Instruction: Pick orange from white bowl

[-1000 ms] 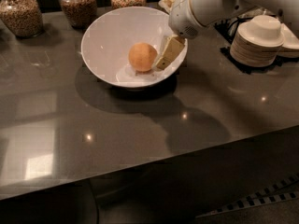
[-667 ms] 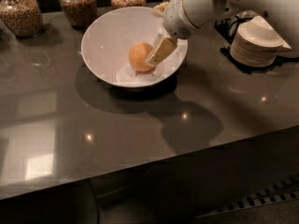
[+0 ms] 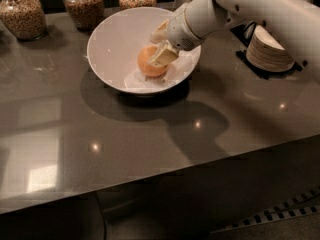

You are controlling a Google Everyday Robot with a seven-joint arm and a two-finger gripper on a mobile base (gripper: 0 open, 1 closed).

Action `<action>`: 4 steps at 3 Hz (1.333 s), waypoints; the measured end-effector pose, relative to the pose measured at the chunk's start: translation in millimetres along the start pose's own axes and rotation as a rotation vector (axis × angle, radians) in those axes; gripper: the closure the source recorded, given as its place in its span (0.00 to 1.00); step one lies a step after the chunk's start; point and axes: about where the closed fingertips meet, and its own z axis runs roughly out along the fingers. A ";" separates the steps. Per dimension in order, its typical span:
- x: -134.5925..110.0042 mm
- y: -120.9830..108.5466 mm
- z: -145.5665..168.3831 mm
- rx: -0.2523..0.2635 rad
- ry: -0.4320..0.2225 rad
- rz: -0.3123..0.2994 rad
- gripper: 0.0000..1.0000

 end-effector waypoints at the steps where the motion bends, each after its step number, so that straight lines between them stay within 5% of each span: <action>1: 5.2 5.7 16.3 -0.030 -0.002 0.015 0.39; 3: 16.6 0.6 38.5 -0.043 0.007 0.021 0.11; 4: 26.6 -2.8 48.2 -0.044 0.025 0.020 0.12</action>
Offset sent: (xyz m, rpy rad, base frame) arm 0.0178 0.0110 -0.0351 0.0029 0.0523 0.0091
